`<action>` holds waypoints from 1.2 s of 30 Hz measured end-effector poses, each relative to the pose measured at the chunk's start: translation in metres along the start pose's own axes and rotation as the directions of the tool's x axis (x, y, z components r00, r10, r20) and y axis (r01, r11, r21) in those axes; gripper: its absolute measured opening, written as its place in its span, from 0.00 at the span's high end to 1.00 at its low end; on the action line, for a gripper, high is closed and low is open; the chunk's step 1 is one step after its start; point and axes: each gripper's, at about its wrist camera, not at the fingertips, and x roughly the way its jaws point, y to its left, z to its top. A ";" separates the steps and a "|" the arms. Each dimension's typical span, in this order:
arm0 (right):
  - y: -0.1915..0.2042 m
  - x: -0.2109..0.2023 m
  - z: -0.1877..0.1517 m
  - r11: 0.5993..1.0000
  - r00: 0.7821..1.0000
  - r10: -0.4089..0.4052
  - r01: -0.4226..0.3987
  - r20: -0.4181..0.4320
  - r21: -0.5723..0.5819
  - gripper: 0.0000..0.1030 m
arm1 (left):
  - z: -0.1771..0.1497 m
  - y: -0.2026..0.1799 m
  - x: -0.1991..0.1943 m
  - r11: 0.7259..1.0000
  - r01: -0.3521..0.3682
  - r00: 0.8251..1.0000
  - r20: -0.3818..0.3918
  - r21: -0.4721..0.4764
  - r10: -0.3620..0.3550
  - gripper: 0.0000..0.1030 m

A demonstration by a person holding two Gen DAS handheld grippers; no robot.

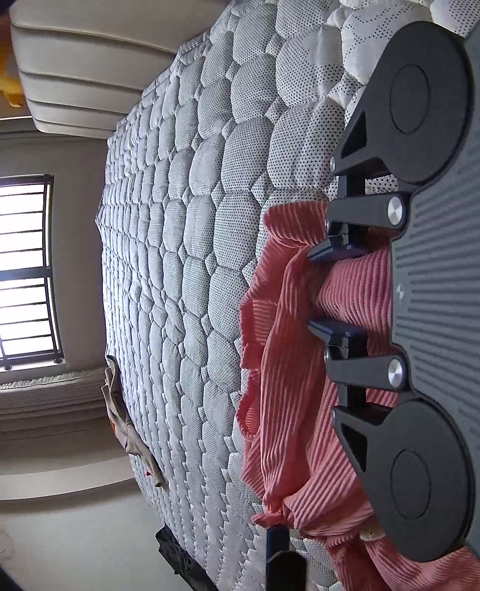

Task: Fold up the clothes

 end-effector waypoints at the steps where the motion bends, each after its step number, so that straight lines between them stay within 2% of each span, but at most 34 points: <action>1: 0.001 -0.005 0.005 1.000 1.000 0.004 -0.004 0.007 -0.005 0.65 | 0.005 0.003 -0.006 1.000 -0.015 1.000 0.019 -0.008 0.015 0.00; 2: 0.001 -0.012 0.011 1.000 1.000 0.012 -0.011 0.029 -0.012 0.60 | 0.009 0.007 -0.011 0.999 -0.032 0.999 0.036 -0.016 0.032 0.00; 3: 0.000 -0.016 0.018 1.000 0.999 0.010 -0.010 0.050 -0.012 0.57 | 0.015 0.015 -0.012 0.998 -0.047 0.998 0.028 -0.036 0.049 0.00; 5: -0.004 -0.018 0.030 1.000 0.997 -0.010 0.010 0.082 0.001 0.43 | 0.021 0.033 -0.010 0.993 -0.068 0.998 0.002 -0.094 0.069 0.00; 8: -0.010 0.002 0.048 0.999 0.996 -0.033 0.031 0.084 0.024 0.43 | 0.021 0.059 -0.003 0.976 -0.070 0.997 -0.025 -0.206 0.066 0.01; 11: -0.010 0.037 0.056 1.000 1.000 -0.024 0.024 0.004 0.004 0.45 | 0.014 0.065 -0.004 0.968 -0.051 0.999 -0.028 -0.246 0.046 0.01; 12: -0.008 0.046 0.055 1.000 0.999 -0.028 0.027 -0.024 -0.010 0.48 | 0.014 0.064 -0.008 0.970 -0.053 0.999 -0.023 -0.239 0.049 0.01; 14: 0.000 0.043 0.049 0.998 0.999 -0.042 0.041 -0.016 -0.043 0.74 | 0.013 0.064 -0.017 0.973 -0.059 0.998 -0.012 -0.222 0.058 0.01; 16: 0.007 0.040 0.043 0.996 0.998 -0.056 0.055 -0.008 -0.076 0.87 | 0.014 0.064 -0.027 0.974 -0.059 0.998 0.006 -0.217 0.062 0.01; 17: 0.011 0.038 0.040 0.994 0.998 -0.062 0.062 -0.003 -0.092 0.89 | 0.015 0.066 -0.032 0.973 -0.059 0.998 0.020 -0.224 0.065 0.01; 18: 0.015 0.031 0.037 0.992 0.998 -0.062 0.063 0.014 -0.105 0.90 | 0.017 0.067 -0.038 0.971 -0.058 0.997 0.035 -0.231 0.068 0.01; 20: 0.027 -0.021 0.036 0.993 0.992 -0.014 0.029 0.124 -0.118 0.91 | 0.020 0.066 -0.050 0.970 -0.049 0.995 0.068 -0.239 0.067 0.01; 23: 0.041 -0.098 0.022 0.986 0.978 0.059 -0.025 0.202 -0.167 0.91 | 0.026 0.060 -0.071 0.971 -0.007 0.992 0.124 -0.238 0.038 0.01; 27: 0.051 -0.157 -0.021 0.978 0.980 0.109 -0.076 0.164 -0.196 0.91 | 0.034 0.038 -0.090 0.976 0.058 0.983 0.181 -0.211 -0.019 0.01; 31: 0.062 -0.173 -0.076 0.967 0.992 0.111 -0.093 0.065 -0.237 0.91 | 0.025 0.009 -0.095 0.985 0.071 0.988 0.149 -0.157 -0.048 0.01; 34: 0.061 -0.184 -0.103 0.966 0.994 0.109 -0.099 0.031 -0.237 0.87 | 0.003 -0.006 -0.095 0.996 0.009 0.997 0.071 -0.087 -0.003 0.01; 36: 0.053 -0.203 -0.107 0.968 0.988 0.144 -0.131 0.050 -0.215 0.76 | -0.017 -0.008 -0.098 0.998 -0.058 0.998 0.013 -0.026 0.058 0.01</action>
